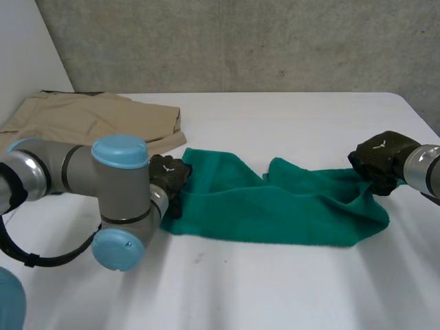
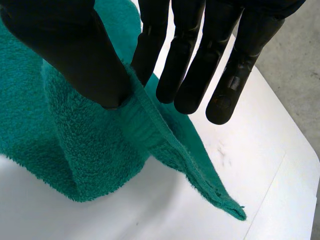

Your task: Fold the laundry.

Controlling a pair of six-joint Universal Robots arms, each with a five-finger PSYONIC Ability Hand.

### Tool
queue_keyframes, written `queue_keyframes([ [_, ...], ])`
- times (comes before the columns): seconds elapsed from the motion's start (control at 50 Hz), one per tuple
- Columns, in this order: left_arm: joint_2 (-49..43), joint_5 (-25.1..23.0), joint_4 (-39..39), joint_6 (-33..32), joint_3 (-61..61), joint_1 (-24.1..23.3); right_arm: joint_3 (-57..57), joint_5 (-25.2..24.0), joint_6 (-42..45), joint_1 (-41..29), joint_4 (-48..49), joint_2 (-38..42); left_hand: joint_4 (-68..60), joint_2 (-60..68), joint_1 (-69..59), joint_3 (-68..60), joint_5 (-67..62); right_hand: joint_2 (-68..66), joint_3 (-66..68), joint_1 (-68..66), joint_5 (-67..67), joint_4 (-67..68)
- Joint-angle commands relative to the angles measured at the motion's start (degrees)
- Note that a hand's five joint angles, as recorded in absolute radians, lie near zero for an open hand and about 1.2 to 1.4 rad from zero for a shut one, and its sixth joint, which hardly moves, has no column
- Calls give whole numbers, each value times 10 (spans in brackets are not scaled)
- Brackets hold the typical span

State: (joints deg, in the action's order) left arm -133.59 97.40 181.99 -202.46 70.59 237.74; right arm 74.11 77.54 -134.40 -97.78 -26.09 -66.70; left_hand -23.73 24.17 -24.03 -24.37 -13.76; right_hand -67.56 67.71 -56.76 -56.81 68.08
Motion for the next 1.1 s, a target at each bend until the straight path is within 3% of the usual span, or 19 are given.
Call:
queue_keyframes([
  [0.02, -6, 11, -3, -39, -4, 4, 7, 0, 1, 8, 6, 0, -154, 150, -151, -148, -154, -124, 123, -232, -132, 119],
  [0.1, -7, 11, -8, -40, -2, 4, 9, 1, 1, 13, 7, 0, -267, 262, -264, -260, -266, -124, 123, -232, -132, 119],
  [0.2, 2, 14, -17, -40, -5, 4, 5, 1, 1, 20, 10, 0, -562, 558, -559, -556, -562, -124, 123, -232, -132, 119],
  [0.32, 48, 28, -15, -37, 1, 2, -8, 3, 0, 22, 10, -8, -563, 558, -560, -556, -562, -124, 123, -232, -132, 119],
  [0.56, 307, 36, 5, -21, 42, 20, -71, 4, 1, 47, -3, -101, -563, 558, -560, -556, -562, -124, 123, -232, -132, 119],
  [0.68, 328, 20, 11, -17, 83, 21, -56, 4, 2, 50, -10, -118, -563, 558, -560, -556, -562, -124, 123, -232, -132, 119],
  [0.7, 325, 14, 12, -16, 90, 22, -50, 4, 0, 50, -11, -118, -456, 452, -453, -450, -456, -124, 123, -232, -132, 119],
  [0.72, 314, 0, 13, -15, 103, 24, -35, 1, 0, 51, -11, -118, -64, 60, -61, -58, -64, -124, 123, -232, -132, 119],
  [0.74, 297, -9, 12, -12, 110, 23, -29, -2, 0, 51, -11, -119, 63, -68, 66, 70, 64, -124, 123, -232, -132, 119],
  [0.76, 280, -17, 12, -8, 112, 22, -18, -3, 0, 51, -8, -120, 91, -95, 94, 98, 91, -124, 123, -232, -132, 119],
  [0.92, 97, -51, -1, 35, 82, 18, 11, -8, 4, 46, -7, -118, 90, -94, 93, 96, 90, -124, 123, -232, -132, 119],
  [1.1, 39, -51, -3, 33, 45, 25, 17, -8, 4, 50, -5, -114, 19, -23, 22, 26, 19, -124, 123, -232, -132, 119],
])
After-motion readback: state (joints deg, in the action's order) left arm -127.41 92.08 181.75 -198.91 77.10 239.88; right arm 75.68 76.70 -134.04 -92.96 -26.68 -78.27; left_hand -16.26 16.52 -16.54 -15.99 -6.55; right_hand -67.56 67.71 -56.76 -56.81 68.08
